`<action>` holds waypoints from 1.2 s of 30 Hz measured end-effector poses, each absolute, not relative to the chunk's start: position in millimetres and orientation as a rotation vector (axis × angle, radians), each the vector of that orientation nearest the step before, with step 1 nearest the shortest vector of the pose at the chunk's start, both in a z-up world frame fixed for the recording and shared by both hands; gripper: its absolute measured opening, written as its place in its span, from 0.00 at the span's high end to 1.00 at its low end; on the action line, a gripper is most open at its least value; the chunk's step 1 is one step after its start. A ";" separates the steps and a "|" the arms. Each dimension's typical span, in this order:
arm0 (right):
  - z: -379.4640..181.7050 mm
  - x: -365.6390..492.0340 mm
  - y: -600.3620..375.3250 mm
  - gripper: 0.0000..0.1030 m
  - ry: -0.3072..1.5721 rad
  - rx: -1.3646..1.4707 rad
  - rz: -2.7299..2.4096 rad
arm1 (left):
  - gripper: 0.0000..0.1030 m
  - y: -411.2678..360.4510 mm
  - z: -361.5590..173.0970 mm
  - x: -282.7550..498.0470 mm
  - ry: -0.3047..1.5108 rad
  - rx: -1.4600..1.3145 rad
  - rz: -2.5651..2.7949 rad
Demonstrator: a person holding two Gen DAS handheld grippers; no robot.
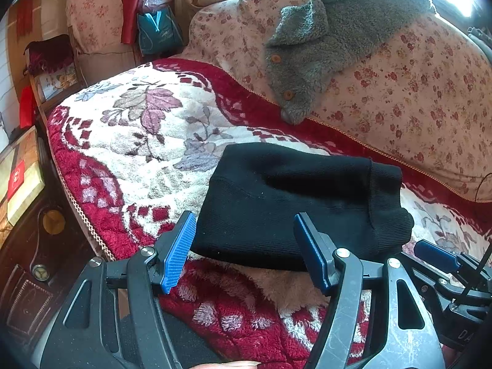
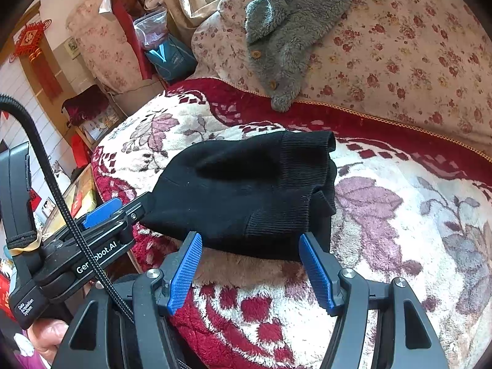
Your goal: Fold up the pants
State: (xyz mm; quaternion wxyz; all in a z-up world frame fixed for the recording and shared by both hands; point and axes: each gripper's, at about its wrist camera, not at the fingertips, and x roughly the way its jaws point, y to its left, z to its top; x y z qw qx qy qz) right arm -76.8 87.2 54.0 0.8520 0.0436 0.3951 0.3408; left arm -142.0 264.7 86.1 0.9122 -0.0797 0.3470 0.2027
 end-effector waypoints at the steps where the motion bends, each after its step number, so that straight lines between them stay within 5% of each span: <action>1: 53.9 -76.6 87.7 0.38 0.832 0.091 0.718 | 0.35 264.1 85.7 -142.1 0.715 -0.164 0.418; 36: 49.9 -75.5 98.0 0.38 0.842 0.070 0.730 | 0.35 262.5 82.9 -143.5 0.714 -0.176 0.423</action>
